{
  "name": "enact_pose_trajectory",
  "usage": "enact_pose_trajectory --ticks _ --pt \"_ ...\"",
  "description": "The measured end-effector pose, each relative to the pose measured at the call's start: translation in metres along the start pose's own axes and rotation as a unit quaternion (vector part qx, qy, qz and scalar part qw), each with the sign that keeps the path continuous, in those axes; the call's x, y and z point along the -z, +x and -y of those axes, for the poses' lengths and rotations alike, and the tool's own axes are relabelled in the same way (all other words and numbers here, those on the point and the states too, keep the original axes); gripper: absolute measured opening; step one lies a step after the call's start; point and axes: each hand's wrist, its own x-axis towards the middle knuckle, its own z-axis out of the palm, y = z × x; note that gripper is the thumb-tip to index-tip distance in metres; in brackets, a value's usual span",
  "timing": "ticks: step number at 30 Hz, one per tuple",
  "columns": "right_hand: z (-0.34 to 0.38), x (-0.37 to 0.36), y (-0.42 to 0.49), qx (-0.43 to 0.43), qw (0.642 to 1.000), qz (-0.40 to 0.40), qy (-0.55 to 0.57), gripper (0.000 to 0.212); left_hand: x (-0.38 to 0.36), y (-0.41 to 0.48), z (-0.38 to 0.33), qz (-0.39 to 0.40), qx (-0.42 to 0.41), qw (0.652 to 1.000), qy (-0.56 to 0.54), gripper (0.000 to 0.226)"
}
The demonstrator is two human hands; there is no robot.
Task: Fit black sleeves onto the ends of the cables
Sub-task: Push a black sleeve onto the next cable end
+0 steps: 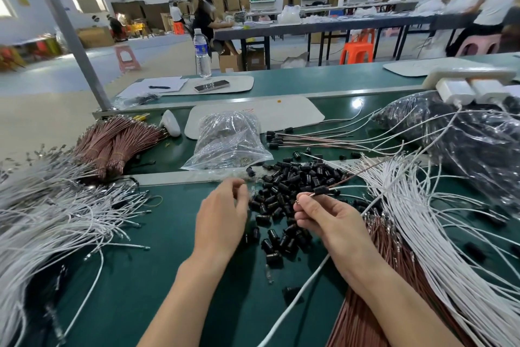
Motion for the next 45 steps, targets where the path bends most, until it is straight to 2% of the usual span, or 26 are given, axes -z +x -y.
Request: enact_pose_trajectory --ticks 2,4,7,12,14,17,21,26,30,33,36,39,42,45 --pt "0.000 0.000 0.000 -0.006 1.000 0.001 0.009 0.024 0.001 0.013 0.002 0.083 0.020 0.992 0.089 0.025" --pt "0.001 -0.001 0.000 -0.010 1.000 0.000 0.020 0.029 0.000 0.020 -0.001 0.134 0.010 0.981 0.137 0.028" --pt "0.003 -0.001 0.000 -0.018 0.999 -0.005 0.038 0.029 0.001 0.028 -0.002 0.169 0.008 0.977 0.127 0.023" --pt "0.008 -0.001 -0.002 -0.052 0.996 0.008 0.076 0.016 0.005 0.042 -0.004 0.239 0.029 0.964 0.113 0.013" --pt "0.010 -0.001 -0.003 -0.060 0.995 0.008 0.084 0.015 0.005 0.044 -0.005 0.240 0.005 0.961 0.135 0.019" --pt "0.013 -0.001 -0.003 -0.066 0.993 0.006 0.096 0.015 0.005 0.039 -0.001 0.200 -0.023 0.967 0.158 0.021" --pt "0.013 -0.001 -0.004 -0.065 0.993 0.010 0.095 0.015 0.001 0.030 0.007 0.171 -0.023 0.978 0.116 0.022" --pt "0.014 -0.001 -0.005 -0.065 0.994 0.012 0.092 0.015 0.007 0.035 0.012 0.147 -0.009 0.980 0.135 0.029" --pt "0.013 -0.001 -0.004 -0.065 0.994 0.010 0.088 0.015 0.013 0.033 0.022 0.217 -0.010 0.953 0.210 0.030" --pt "0.013 -0.002 -0.005 -0.066 0.994 0.006 0.089 0.014 0.017 0.029 0.027 0.226 -0.023 0.953 0.199 0.028" --pt "0.014 -0.002 -0.005 -0.064 0.994 0.005 0.092 0.014 0.018 0.023 0.031 0.186 -0.032 0.970 0.154 0.020" --pt "0.013 -0.003 -0.006 -0.063 0.994 0.008 0.091 0.014 0.016 0.003 0.021 0.118 -0.043 0.991 -0.054 0.016" --pt "0.011 -0.006 -0.005 -0.060 0.994 0.016 0.085 0.015 0.005 -0.022 0.000 0.072 -0.049 0.964 -0.253 0.015" --pt "0.008 -0.008 -0.005 -0.054 0.995 0.019 0.080 0.016 -0.006 -0.041 -0.024 0.055 -0.043 0.936 -0.345 0.018"
